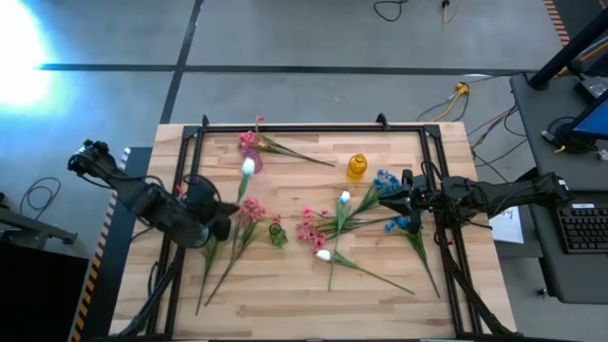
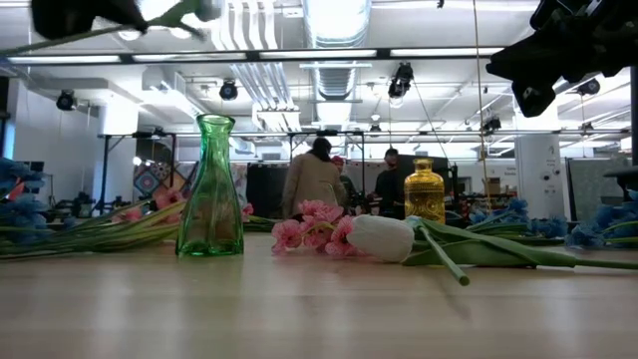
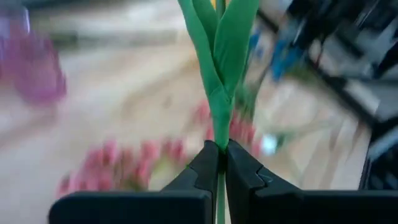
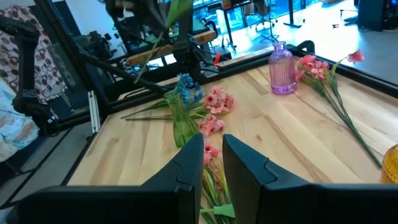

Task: Sort flowers into vase by color
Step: Put the left white flower into the green vase, then put the bottom right blue flowers into the yellow vase

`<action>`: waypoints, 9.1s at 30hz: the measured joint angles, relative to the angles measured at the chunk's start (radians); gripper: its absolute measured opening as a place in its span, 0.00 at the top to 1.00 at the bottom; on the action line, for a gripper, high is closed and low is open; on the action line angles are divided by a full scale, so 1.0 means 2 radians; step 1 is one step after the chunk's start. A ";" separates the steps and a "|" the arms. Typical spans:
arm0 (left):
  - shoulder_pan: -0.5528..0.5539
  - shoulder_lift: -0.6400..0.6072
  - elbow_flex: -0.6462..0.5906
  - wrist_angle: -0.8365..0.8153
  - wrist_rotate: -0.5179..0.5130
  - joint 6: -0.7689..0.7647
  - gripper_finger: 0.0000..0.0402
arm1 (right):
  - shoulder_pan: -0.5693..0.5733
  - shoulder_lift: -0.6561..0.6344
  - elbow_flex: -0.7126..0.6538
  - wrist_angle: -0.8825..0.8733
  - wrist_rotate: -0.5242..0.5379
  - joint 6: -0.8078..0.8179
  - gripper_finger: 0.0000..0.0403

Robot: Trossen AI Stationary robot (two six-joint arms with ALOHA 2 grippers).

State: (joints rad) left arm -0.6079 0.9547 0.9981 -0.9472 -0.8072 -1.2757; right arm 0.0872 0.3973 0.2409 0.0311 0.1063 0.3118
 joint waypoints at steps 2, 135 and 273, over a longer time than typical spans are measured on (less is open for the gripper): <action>0.000 -0.002 0.000 0.048 -0.041 0.060 1.00 | 0.000 0.000 0.000 0.000 0.000 -0.001 0.87; -0.102 0.152 -0.214 0.941 -0.325 0.728 0.26 | 0.000 0.000 0.000 -0.013 0.026 0.089 0.87; -0.265 0.016 -0.145 0.211 -0.077 0.119 0.82 | 0.144 0.401 0.216 -0.532 -0.152 0.579 0.30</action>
State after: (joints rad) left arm -1.1370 0.9867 0.7090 -0.5255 -0.9621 -1.0375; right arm 0.3752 1.1985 0.6723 -1.0325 -0.1982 1.4691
